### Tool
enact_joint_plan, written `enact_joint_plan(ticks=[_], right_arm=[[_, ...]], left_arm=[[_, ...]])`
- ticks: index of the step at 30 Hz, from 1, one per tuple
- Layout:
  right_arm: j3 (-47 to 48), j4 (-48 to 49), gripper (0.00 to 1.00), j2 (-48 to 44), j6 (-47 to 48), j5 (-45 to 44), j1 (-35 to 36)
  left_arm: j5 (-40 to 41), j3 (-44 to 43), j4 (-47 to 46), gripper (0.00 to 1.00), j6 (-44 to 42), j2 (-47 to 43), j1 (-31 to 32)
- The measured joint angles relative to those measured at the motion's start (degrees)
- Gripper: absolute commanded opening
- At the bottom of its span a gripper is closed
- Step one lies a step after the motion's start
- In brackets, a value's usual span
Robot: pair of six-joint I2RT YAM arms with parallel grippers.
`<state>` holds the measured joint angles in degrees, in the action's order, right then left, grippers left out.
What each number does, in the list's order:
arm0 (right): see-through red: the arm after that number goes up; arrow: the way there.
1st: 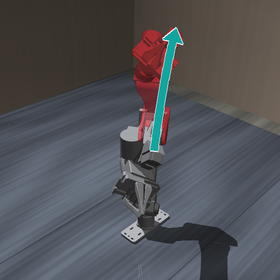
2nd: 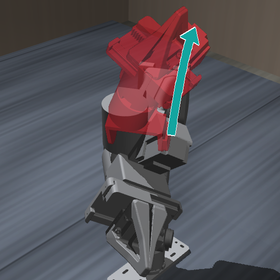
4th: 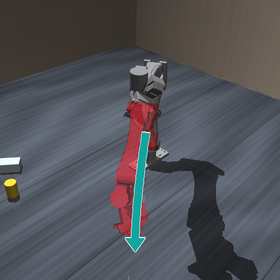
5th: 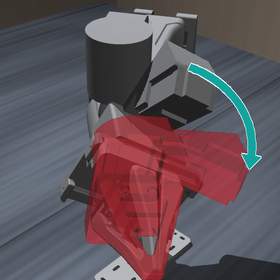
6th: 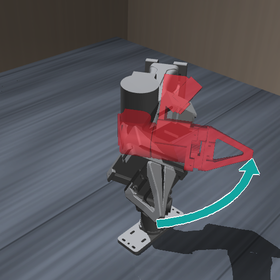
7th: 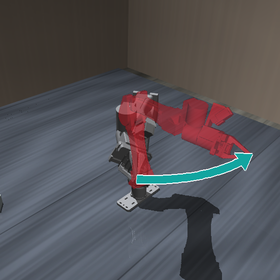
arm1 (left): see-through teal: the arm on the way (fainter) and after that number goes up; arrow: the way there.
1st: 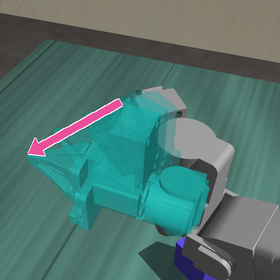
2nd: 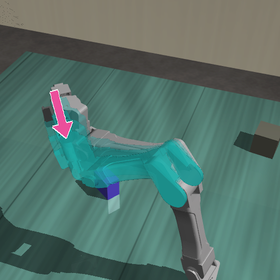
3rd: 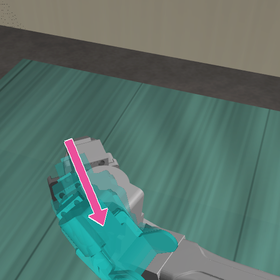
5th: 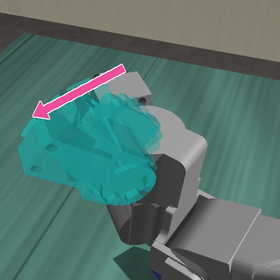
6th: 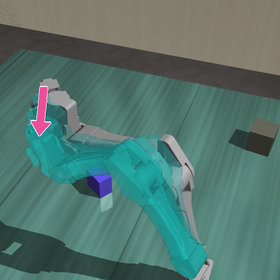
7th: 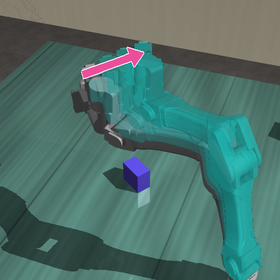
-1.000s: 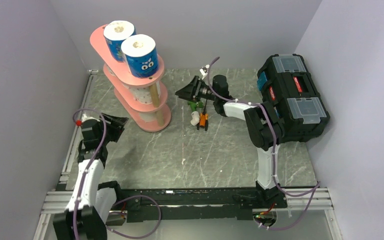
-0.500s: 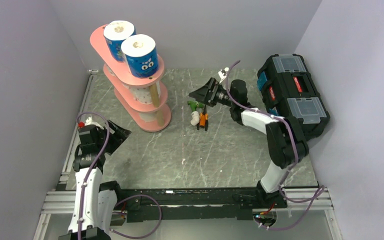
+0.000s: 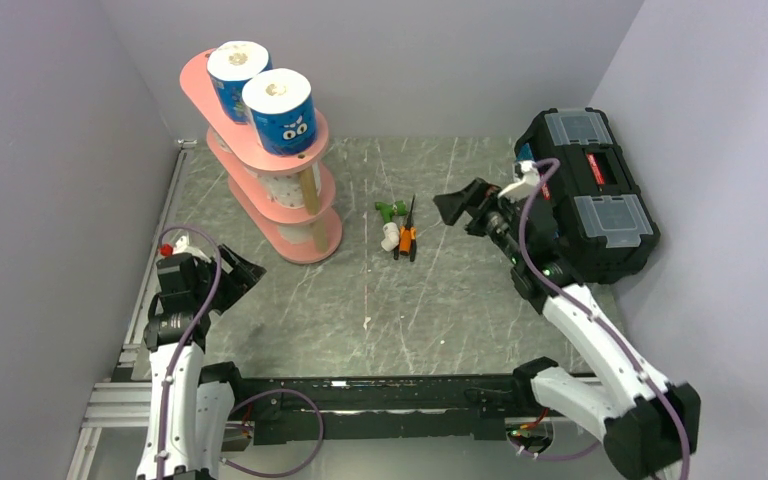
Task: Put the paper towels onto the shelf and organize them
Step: Reset both arms
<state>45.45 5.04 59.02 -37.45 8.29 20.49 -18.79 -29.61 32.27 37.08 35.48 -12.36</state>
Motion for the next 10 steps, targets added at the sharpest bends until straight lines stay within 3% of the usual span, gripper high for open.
enact_joint_plan(ticks=[4,10], right_arm=[[-4.42,-5.14,1.00,-8.70,0.96,-9.86,1.18],[-8.28,-13.86,1.00,-12.55,0.83,-16.81,1.49]], left_arm=[[0.76,-0.04,0.17,0.81,0.02,-0.76,0.96],[0.76,-0.04,0.15,0.79,-0.02,0.22,1.44]])
